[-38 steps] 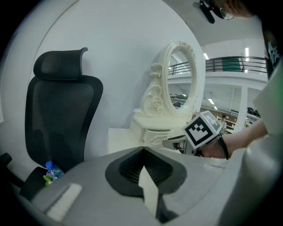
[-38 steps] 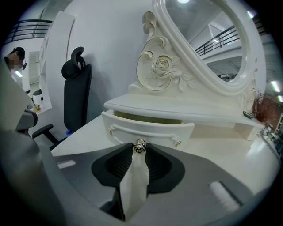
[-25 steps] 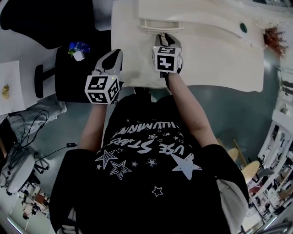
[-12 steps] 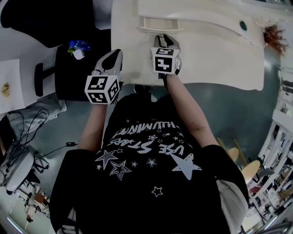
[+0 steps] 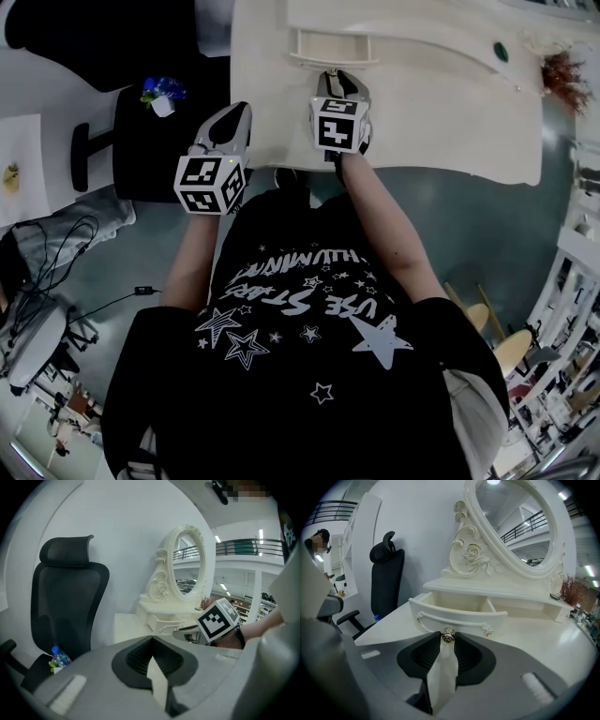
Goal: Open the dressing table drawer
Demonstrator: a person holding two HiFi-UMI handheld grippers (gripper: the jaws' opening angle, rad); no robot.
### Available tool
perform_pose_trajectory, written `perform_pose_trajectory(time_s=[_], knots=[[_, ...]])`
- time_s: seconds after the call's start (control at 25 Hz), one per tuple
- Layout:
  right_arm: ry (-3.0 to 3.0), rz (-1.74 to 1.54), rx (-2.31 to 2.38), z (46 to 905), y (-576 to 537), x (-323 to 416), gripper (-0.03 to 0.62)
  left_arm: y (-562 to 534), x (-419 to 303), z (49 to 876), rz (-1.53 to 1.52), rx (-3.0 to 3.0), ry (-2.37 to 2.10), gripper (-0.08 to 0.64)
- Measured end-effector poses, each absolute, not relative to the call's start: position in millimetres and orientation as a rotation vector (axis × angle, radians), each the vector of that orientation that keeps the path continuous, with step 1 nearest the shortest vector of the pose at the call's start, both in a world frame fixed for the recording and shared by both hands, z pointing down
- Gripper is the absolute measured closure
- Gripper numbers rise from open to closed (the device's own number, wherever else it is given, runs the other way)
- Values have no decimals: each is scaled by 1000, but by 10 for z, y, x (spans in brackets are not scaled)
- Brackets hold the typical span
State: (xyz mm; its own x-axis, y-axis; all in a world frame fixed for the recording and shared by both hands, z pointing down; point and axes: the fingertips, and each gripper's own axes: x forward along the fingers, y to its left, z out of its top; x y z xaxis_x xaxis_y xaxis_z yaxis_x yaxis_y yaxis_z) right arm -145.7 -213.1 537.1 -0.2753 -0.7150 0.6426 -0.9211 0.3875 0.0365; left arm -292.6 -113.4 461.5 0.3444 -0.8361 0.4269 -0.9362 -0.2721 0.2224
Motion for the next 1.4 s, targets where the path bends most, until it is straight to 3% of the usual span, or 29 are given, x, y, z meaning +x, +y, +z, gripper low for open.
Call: perform_pose_trajectory(time_s=[0.52, 0.68, 0.8, 1.4], knots=[[-2091, 478, 1379, 5393, -2073, -1434, 466, -1089, -2894, 4639, 307, 2170, -1566, 558], [-2119, 498, 1338, 5363, -2078, -1414, 392, -1098, -2889, 4602, 301, 2147, -1605, 558], [-2136, 483, 1298, 5352, -2091, -1369, 373, -1088, -2839, 4586, 300, 2127, -1637, 558], [-2359, 379, 947, 5151, -1950, -1175, 381, -597, -2375, 4435, 238, 1823, -1997, 558]])
